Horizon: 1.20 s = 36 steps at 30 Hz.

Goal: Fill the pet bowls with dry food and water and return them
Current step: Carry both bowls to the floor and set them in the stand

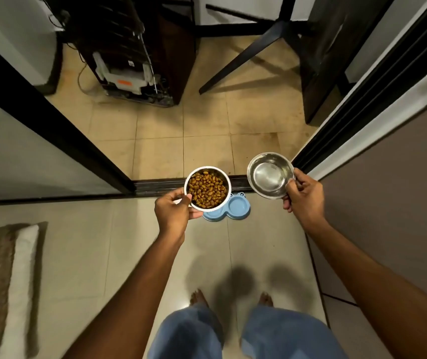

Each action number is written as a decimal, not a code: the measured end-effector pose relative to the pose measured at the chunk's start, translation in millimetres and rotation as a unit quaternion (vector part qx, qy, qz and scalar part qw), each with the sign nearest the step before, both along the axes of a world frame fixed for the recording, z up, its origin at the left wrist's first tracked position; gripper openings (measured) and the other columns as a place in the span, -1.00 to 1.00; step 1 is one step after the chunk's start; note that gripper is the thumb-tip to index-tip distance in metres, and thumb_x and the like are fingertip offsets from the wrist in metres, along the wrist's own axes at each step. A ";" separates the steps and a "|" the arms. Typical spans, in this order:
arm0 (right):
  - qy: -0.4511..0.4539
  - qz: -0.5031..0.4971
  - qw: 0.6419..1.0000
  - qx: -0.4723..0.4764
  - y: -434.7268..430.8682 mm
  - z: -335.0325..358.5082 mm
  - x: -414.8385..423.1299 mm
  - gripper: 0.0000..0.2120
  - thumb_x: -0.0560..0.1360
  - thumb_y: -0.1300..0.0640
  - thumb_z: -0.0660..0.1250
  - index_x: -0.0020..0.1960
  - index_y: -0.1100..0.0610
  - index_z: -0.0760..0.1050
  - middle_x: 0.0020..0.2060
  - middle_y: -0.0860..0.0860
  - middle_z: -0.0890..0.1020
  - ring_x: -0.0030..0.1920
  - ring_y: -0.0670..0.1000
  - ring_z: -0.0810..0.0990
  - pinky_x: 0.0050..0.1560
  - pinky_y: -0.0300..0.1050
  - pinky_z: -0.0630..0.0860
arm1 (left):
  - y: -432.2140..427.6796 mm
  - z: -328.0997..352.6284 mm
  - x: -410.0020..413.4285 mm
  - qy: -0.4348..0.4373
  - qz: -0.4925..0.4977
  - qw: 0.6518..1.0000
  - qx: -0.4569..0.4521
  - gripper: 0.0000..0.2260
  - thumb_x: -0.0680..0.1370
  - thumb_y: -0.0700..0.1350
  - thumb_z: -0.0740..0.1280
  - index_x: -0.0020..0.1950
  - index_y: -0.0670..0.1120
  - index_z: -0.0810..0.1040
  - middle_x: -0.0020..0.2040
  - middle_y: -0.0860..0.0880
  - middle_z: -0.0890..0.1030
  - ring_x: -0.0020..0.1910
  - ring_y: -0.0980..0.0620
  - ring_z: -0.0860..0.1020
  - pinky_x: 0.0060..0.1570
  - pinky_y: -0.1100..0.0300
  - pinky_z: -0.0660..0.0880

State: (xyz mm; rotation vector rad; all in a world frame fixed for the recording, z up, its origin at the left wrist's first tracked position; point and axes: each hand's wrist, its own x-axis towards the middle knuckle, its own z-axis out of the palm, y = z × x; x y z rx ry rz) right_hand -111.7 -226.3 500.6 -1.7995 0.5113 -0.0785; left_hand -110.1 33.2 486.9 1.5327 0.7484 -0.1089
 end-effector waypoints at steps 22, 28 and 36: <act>0.010 -0.009 0.999 0.052 0.0 -324.3 47.0 -0.63 0.58 0.36 0.19 0.37 0.27 0.43 -0.58 -0.06 0.51 -0.64 -0.11 0.39 -0.63 -0.29 0.33 | -11.4 -316.6 42.0 0.042 0.033 0.999 -0.001 -0.90 0.55 -0.35 0.30 0.03 -0.27 0.57 -0.06 -0.24 0.61 -0.55 0.02 0.60 -0.46 0.15 0.62; 0.015 0.001 0.999 0.036 -3.8 -397.4 60.2 -0.66 0.57 0.36 0.18 0.32 0.23 0.49 -0.59 -0.07 0.49 -0.63 -0.10 0.38 -0.61 -0.28 0.34 | -11.6 -390.1 58.0 0.041 0.035 0.999 0.002 -0.91 0.54 -0.35 0.30 0.01 -0.28 0.57 -0.04 -0.24 0.60 -0.56 0.02 0.59 -0.48 0.17 0.60; 0.018 0.015 0.999 0.026 -6.6 -475.2 73.5 -0.65 0.57 0.37 0.17 0.28 0.12 0.51 -0.54 0.09 0.44 -0.63 -0.10 0.37 -0.60 -0.27 0.35 | -23.6 -464.1 78.1 0.057 0.023 0.998 -0.017 -0.92 0.54 -0.38 0.29 -0.06 -0.29 0.58 -0.13 -0.24 0.60 -0.54 -0.01 0.59 -0.49 0.19 0.59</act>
